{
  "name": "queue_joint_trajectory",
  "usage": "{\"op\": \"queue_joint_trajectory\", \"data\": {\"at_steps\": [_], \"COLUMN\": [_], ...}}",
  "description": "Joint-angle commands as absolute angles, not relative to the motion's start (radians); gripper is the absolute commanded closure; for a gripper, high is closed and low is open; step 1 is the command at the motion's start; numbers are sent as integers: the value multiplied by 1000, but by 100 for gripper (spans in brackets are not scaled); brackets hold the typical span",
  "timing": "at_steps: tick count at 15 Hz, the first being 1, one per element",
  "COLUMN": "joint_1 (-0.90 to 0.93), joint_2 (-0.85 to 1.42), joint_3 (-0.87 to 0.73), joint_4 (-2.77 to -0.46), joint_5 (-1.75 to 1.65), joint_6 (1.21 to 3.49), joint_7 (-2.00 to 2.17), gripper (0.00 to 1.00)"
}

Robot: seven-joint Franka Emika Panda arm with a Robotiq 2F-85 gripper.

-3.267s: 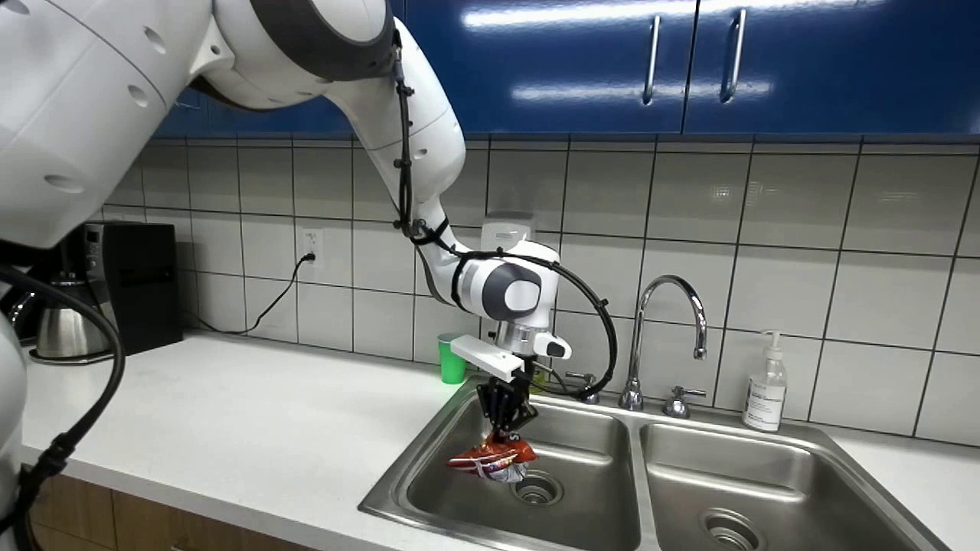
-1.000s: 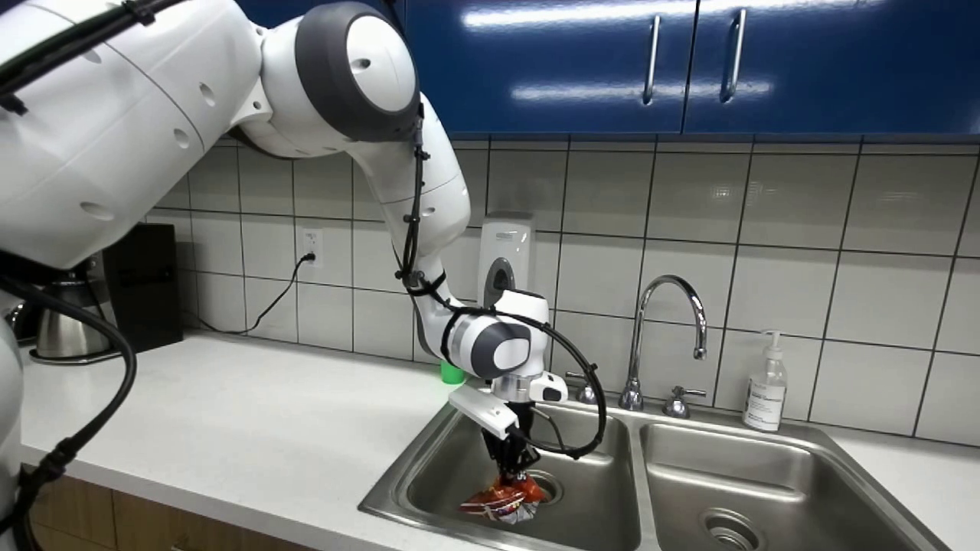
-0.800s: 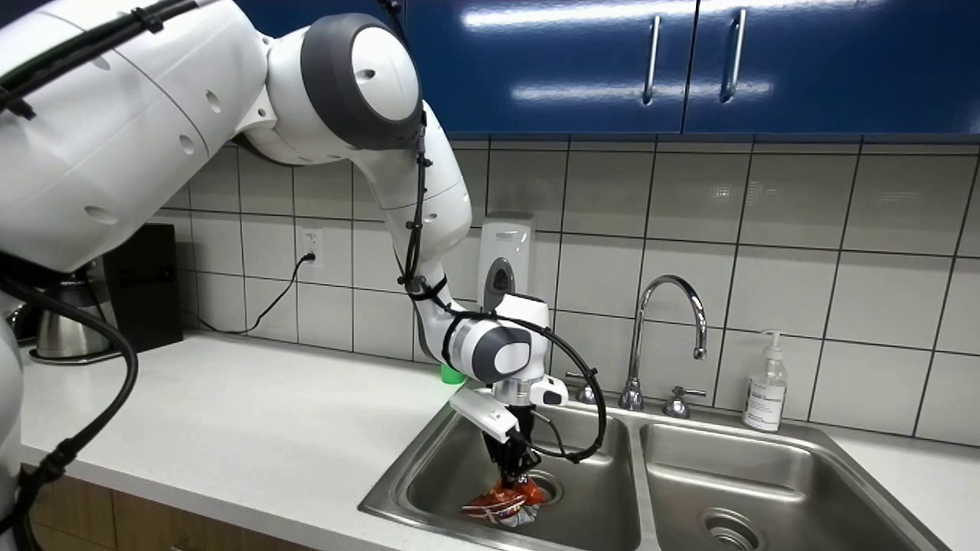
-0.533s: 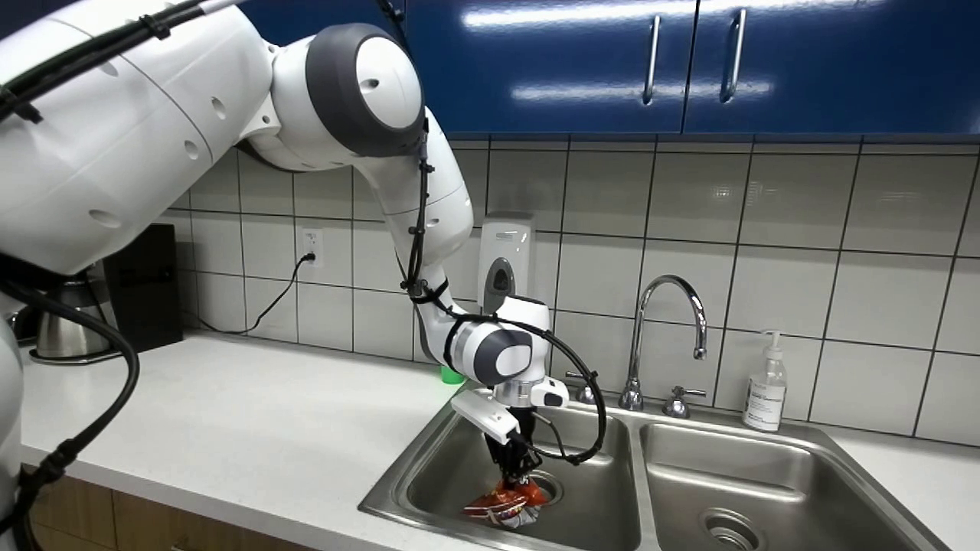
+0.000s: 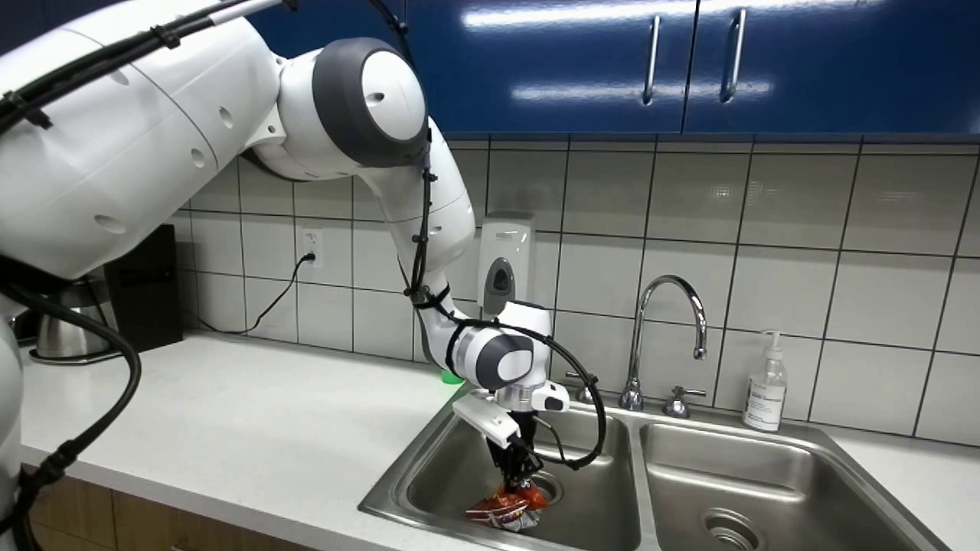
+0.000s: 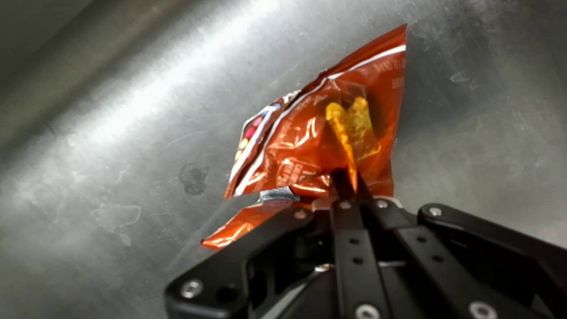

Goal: Put the red packet in the left sink

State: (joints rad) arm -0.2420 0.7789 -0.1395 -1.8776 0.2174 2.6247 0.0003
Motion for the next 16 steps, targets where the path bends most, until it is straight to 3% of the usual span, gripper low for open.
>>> {"op": "queue_joint_trajectory", "data": {"at_steps": [1, 3, 4, 6, 13, 15, 16], "joint_1": [-246, -245, -245, -248, -255, -257, -261], "joint_2": [794, 797, 797, 795, 759, 735, 718], "joint_3": [-140, -142, -142, -141, -130, -126, -121], "joint_4": [-1852, -1849, -1850, -1852, -1882, -1899, -1910], "joint_5": [198, 197, 197, 200, 212, 217, 223], "joint_6": [2621, 2620, 2622, 2623, 2634, 2639, 2640], "joint_7": [32, 33, 33, 33, 27, 23, 20], "gripper": [100, 100, 74, 66, 11, 0, 0]}}
